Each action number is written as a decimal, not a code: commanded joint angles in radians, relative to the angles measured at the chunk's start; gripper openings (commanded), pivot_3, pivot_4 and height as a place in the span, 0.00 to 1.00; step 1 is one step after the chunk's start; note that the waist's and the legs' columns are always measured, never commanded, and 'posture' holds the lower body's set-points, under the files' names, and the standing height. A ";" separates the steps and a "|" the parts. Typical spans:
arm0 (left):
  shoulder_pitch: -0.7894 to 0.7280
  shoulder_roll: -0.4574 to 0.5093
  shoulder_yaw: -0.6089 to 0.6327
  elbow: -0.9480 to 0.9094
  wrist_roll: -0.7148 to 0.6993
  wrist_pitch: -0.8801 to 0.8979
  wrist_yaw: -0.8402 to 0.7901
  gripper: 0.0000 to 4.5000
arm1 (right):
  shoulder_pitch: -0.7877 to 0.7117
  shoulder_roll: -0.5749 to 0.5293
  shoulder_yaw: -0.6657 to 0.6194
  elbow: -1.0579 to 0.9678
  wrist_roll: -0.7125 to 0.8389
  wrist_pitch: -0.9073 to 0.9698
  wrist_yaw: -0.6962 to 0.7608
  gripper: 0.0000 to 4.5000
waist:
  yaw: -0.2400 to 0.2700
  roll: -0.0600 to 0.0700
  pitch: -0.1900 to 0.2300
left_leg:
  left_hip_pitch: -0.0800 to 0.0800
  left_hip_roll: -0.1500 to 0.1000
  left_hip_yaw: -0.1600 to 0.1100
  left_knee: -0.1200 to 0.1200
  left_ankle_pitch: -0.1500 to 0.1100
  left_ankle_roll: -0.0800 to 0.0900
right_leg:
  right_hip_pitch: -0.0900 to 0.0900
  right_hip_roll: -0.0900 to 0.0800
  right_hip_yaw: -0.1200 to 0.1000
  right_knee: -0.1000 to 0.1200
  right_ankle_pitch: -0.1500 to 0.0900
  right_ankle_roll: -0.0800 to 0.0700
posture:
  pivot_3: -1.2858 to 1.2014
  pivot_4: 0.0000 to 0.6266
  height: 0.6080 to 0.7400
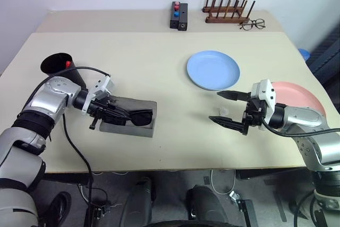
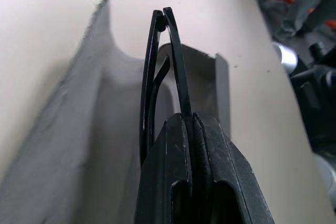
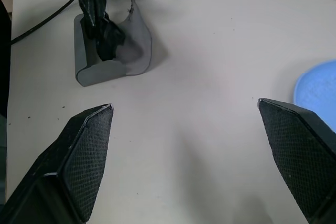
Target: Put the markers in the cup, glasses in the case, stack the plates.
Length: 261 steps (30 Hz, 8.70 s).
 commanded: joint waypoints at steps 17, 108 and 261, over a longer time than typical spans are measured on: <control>-0.015 0.088 -0.212 -0.026 -0.113 -0.061 -0.004 0.01 | -0.002 -0.011 -0.014 -0.033 0.005 -0.002 0.000 1.00 | -0.001 0.000 0.000 | 0.000 0.000 0.000 0.000 0.000 0.000 | 0.000 0.000 0.000 0.000 0.000 -0.001 | 0.52 0.24 1.00; 0.073 0.058 0.147 -0.204 0.086 0.137 -0.004 0.00 | -0.055 0.032 0.036 0.028 -0.045 -0.043 0.002 1.00 | -0.002 0.000 0.001 | -0.001 0.000 0.001 0.002 0.000 0.000 | -0.001 0.002 0.000 0.001 0.001 0.002 | 0.52 0.24 1.00; 0.412 -0.374 0.711 -0.669 0.001 0.297 0.451 1.00 | -0.265 -0.043 0.021 0.167 -0.140 0.374 -0.093 0.99 | -0.003 0.003 0.001 | -0.001 0.000 0.002 0.003 -0.001 0.001 | 0.000 0.002 0.000 0.001 0.003 0.004 | 0.52 0.24 1.00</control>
